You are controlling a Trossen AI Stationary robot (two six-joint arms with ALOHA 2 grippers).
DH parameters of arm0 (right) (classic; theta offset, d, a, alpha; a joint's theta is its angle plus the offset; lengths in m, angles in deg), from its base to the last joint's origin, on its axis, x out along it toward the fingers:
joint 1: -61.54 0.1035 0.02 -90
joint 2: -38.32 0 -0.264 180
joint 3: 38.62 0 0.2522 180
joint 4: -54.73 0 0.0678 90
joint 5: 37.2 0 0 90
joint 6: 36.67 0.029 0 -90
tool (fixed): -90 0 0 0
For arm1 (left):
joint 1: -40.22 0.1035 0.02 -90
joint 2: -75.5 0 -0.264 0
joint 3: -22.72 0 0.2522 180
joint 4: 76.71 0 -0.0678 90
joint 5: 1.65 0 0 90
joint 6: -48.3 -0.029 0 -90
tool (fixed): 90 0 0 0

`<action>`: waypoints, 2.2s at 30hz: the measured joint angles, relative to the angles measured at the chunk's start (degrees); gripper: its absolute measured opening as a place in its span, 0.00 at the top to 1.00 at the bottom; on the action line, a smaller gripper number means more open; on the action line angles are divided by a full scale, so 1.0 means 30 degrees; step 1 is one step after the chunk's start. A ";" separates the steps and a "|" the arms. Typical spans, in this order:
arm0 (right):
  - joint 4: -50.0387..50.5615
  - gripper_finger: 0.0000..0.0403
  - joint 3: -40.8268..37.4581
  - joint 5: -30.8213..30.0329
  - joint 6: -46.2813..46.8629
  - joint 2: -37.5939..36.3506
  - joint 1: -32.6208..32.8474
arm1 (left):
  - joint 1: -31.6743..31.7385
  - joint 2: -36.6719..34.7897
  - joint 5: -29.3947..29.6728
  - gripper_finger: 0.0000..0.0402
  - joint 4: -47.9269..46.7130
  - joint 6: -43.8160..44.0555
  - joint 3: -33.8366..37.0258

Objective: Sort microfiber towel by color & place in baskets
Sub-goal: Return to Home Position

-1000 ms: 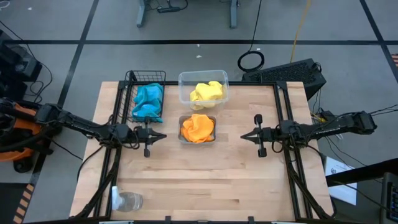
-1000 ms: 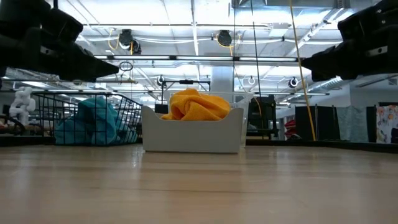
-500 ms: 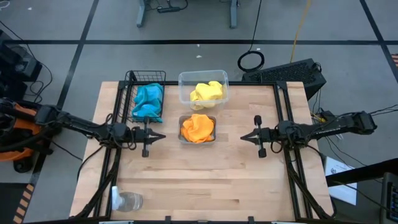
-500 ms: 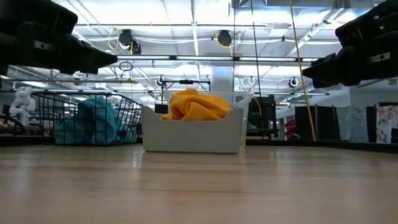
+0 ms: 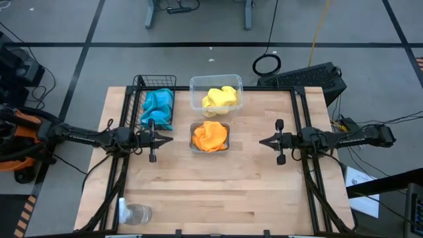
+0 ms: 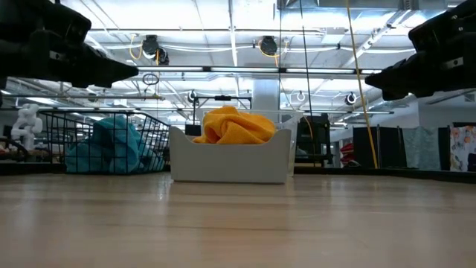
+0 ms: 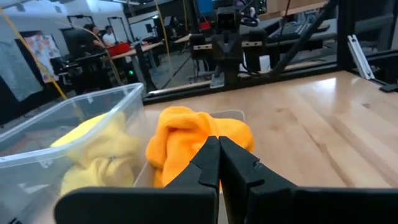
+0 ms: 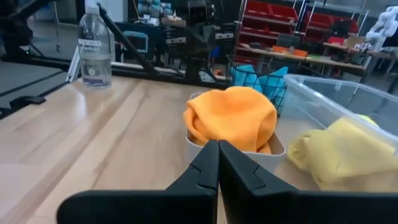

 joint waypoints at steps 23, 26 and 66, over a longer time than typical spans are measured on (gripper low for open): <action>0.4875 1.00 0.0029 0.0667 -0.0096 -0.6721 0.0007 | 0.1512 -0.6279 -0.1446 0.98 -0.5001 0.1076 0.0015; 0.4882 1.00 0.0029 0.0672 -0.0142 -0.6742 0.0007 | 0.1512 -0.7197 -0.1446 0.98 -0.5678 0.1063 0.0015; 0.5080 1.00 0.0029 0.1607 -0.0821 -0.6290 0.0022 | 0.1497 -0.8965 -0.3298 0.99 -0.8380 0.1394 0.0022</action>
